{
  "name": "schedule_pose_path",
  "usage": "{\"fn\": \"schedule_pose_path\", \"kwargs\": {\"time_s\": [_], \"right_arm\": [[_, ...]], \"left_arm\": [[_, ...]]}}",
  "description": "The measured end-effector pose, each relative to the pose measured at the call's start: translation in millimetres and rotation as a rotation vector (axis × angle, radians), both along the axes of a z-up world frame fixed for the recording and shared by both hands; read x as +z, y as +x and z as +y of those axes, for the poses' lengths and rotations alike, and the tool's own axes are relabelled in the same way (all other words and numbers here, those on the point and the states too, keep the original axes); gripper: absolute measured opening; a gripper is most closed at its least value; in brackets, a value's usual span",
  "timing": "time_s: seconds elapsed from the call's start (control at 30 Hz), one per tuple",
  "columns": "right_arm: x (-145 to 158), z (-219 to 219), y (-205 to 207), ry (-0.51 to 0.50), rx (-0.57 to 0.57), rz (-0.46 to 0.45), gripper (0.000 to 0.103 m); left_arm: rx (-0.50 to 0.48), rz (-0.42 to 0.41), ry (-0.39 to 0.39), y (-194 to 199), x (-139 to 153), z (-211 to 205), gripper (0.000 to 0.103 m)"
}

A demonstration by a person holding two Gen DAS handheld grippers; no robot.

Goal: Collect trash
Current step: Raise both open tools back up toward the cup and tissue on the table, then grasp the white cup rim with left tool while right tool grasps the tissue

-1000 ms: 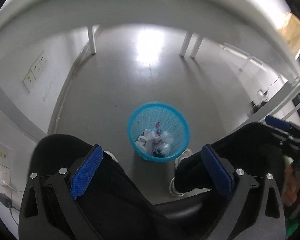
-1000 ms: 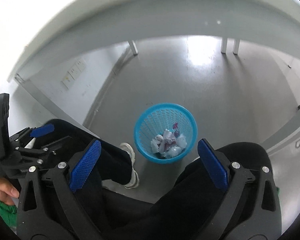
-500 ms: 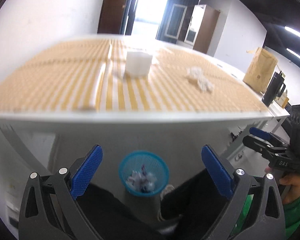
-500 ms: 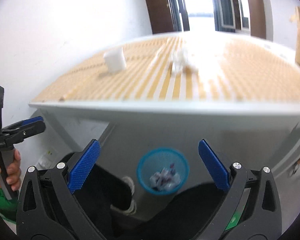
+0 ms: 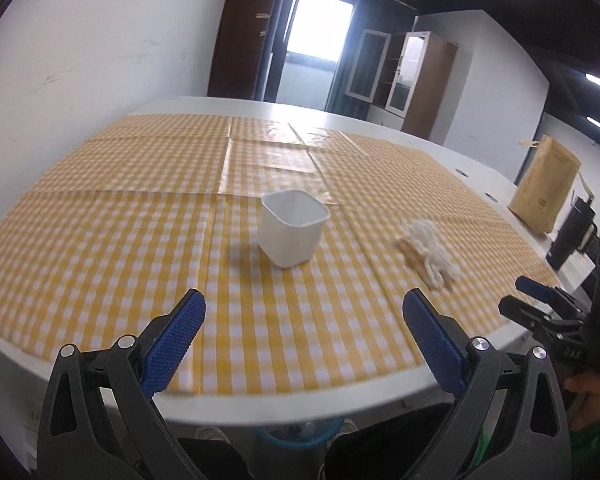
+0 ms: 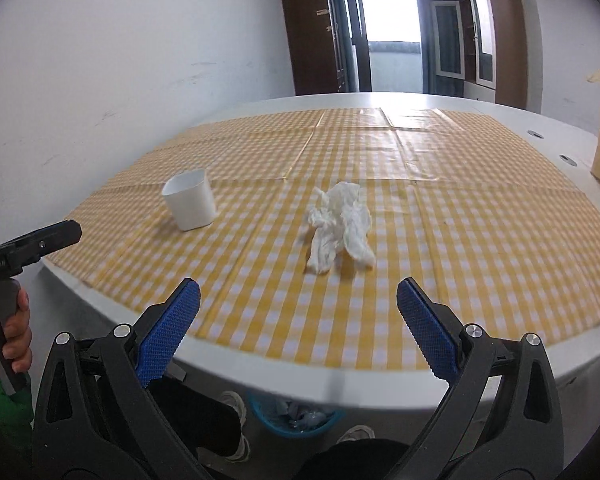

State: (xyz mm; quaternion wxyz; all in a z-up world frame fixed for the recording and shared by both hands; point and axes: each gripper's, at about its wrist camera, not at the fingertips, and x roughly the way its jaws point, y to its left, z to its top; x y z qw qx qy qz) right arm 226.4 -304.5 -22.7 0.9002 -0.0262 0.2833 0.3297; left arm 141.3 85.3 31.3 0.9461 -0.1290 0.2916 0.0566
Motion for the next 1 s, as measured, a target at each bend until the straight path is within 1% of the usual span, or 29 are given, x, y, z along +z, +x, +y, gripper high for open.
{"fn": "schedule_pose_path", "kwargs": {"time_s": [0.1,0.17,0.27,0.33,0.37,0.43,0.5,0.53,0.57,0.6,0.63,0.67,0.7,0.73,0.77,0.83,0.93,1.0], "right_arm": [[-3.2,12.0,23.9,-0.016,0.003,0.031,0.094],[-5.9,20.9,39.5,-0.042,-0.005,0.046,0.09],[-6.7,31.9,56.0,-0.068,-0.012,0.053,0.087],[-8.9,39.1,67.7,-0.089,-0.022,0.072,0.081],[-11.9,40.9,73.8,-0.095,-0.026,0.087,0.08],[-18.1,45.2,86.1,-0.102,-0.026,0.124,0.072],[-25.6,50.3,97.7,-0.107,-0.029,0.162,0.067],[-28.0,53.3,101.4,-0.114,-0.032,0.174,0.064],[-31.1,56.4,104.5,-0.125,-0.04,0.181,0.063],[-33.9,58.2,107.3,-0.136,-0.043,0.187,0.06],[-37.6,58.4,109.7,-0.143,-0.047,0.195,0.053],[-40.6,59.1,110.7,-0.15,-0.051,0.2,0.049],[-40.7,59.6,110.0,-0.156,-0.052,0.194,0.046],[-39.9,59.7,109.2,-0.154,-0.045,0.188,0.037],[-39.7,59.9,108.5,-0.154,-0.035,0.192,0.03],[-38.8,61.7,104.5,-0.157,-0.024,0.184,0.015],[-35.3,57.1,92.8,-0.145,-0.016,0.152,0.007],[-32.7,53.8,84.2,-0.131,-0.006,0.141,0.006]], "left_arm": [[0.032,0.021,-0.021,27.9,-1.7,12.2,0.096],[0.046,0.043,-0.04,46.4,-5.2,22.6,0.096],[0.072,0.084,-0.05,73.2,-9.8,37.1,0.092],[0.095,0.109,-0.054,86.6,-13.3,46.6,0.088],[0.101,0.126,-0.059,93.0,-15.0,50.9,0.087],[0.097,0.137,-0.066,100.7,-14.2,55.6,0.078],[0.099,0.138,-0.064,109.7,-11.8,60.1,0.076],[0.092,0.147,-0.071,114.4,-12.6,60.6,0.071],[0.087,0.164,-0.084,120.0,-14.9,62.1,0.07],[0.086,0.179,-0.094,125.1,-17.9,63.4,0.067],[0.081,0.194,-0.101,130.1,-21.9,63.8,0.059],[0.071,0.213,-0.106,135.1,-25.9,63.3,0.056],[0.064,0.223,-0.107,138.9,-29.0,64.2,0.05],[0.052,0.234,-0.107,141.5,-32.5,62.7,0.04],[0.042,0.234,-0.109,141.6,-34.1,61.4,0.035],[0.046,0.23,-0.108,139.0,-36.0,60.9,0.008],[0.035,0.195,-0.132,126.6,-35.9,60.3,0.008],[0.045,0.156,-0.126,114.0,-31.9,57.2,0.008]]}}
